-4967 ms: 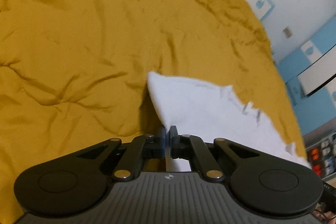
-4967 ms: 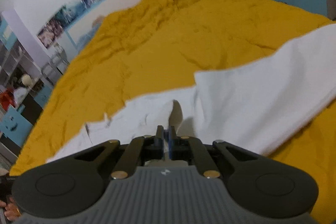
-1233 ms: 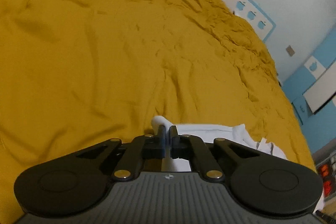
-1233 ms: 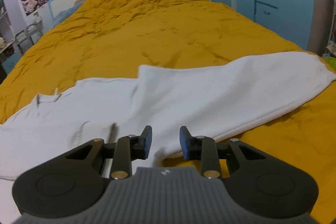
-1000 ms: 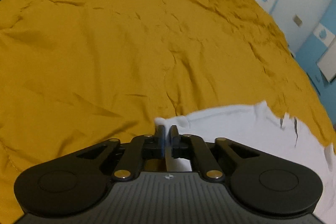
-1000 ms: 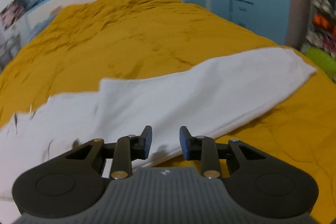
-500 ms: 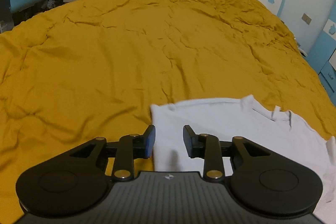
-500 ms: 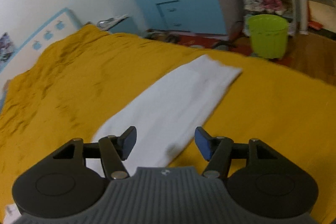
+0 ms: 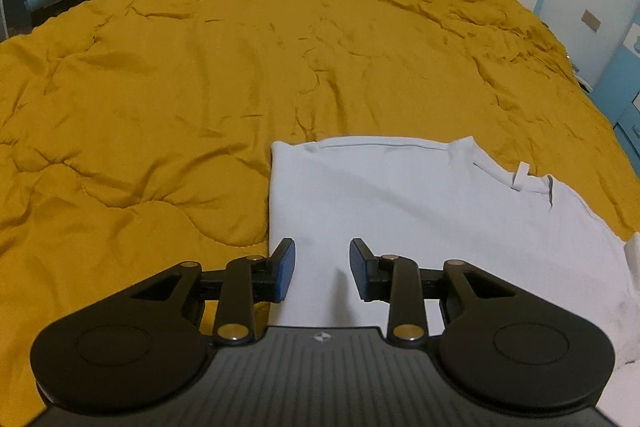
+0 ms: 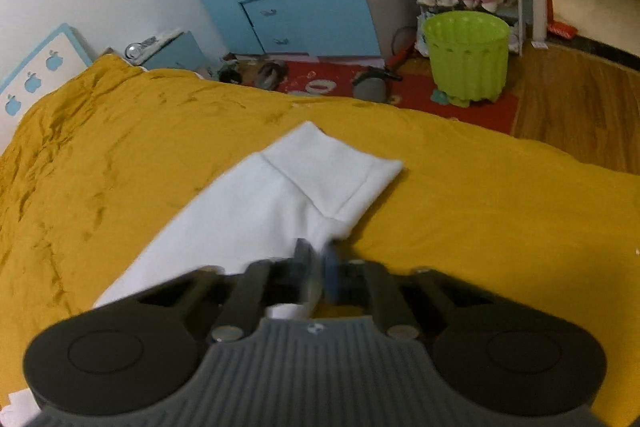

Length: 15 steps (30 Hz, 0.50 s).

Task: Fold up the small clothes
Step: 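Grasp the sleeve with the right gripper, fold it across the body, release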

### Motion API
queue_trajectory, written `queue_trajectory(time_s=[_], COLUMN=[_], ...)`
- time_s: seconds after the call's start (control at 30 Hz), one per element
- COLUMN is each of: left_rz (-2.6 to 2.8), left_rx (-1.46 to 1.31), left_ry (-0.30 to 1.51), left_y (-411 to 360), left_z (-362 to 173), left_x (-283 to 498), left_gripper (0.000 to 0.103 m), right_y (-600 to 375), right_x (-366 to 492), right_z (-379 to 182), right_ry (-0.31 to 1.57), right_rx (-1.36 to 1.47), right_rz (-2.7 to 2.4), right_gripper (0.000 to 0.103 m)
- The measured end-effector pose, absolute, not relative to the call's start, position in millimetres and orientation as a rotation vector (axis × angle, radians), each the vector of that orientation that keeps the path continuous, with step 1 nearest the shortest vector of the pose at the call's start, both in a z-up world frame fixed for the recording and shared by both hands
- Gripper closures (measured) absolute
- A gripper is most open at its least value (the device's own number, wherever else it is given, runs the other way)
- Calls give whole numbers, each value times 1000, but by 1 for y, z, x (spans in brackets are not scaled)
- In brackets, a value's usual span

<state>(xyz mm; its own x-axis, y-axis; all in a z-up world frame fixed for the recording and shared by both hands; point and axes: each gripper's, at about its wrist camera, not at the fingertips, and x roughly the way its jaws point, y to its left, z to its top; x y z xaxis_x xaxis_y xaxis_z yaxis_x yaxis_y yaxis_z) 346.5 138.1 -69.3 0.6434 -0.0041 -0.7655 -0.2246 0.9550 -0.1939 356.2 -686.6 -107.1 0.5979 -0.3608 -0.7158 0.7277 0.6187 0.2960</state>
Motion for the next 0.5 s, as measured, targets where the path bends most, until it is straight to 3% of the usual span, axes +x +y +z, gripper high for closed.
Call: queue_trajectory(time_s=[0.27,0.5], left_rz=[79,-25], left_rx=[-294,-344], left_ry=[805,816], left_y=[129,126], left_z=[-45,-30], left_x=[328,315], left_gripper=[65,65], right_y=[-590,-425], right_x=[368,376], right_z=[-17,51], right_ry=[530,486], right_rx=[403,109], right_rz=[-459,-120], right_gripper=[103,103])
